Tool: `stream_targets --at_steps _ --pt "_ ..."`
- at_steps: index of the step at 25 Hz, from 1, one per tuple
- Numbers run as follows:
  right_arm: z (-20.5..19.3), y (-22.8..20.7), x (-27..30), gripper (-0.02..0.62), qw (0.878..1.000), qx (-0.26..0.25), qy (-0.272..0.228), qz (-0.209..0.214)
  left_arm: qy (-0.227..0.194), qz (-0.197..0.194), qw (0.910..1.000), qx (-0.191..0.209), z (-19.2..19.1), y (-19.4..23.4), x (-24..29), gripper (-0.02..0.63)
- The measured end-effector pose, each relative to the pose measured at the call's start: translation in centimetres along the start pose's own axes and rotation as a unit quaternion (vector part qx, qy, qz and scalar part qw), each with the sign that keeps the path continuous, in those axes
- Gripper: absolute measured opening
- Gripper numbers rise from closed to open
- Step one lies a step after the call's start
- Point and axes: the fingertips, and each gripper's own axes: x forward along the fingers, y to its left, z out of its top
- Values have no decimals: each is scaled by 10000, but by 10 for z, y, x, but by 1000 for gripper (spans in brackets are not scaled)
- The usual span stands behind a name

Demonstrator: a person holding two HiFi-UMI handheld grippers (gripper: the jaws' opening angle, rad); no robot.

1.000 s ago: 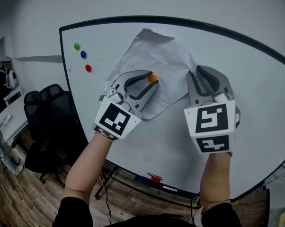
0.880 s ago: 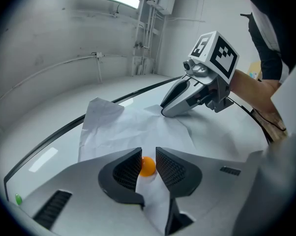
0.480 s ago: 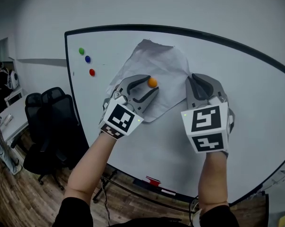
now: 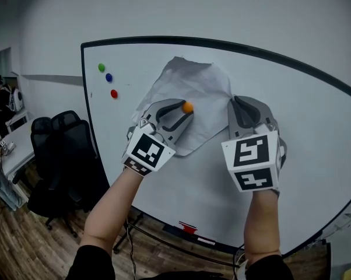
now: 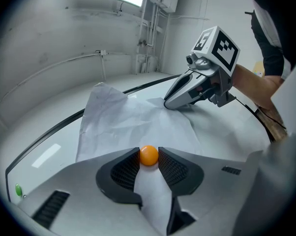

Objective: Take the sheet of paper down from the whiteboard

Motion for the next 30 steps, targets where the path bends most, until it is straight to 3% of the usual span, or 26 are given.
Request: stream_targets --at_steps 18,30 --pt "2 -2 1 30 10000 18 -20 8 115 -99 9997 -168 -14 -6 -6 130" --pt "-1 -6 -3 26 10000 -6 38 12 -192 62 9997 -121 10 6 -23 130"
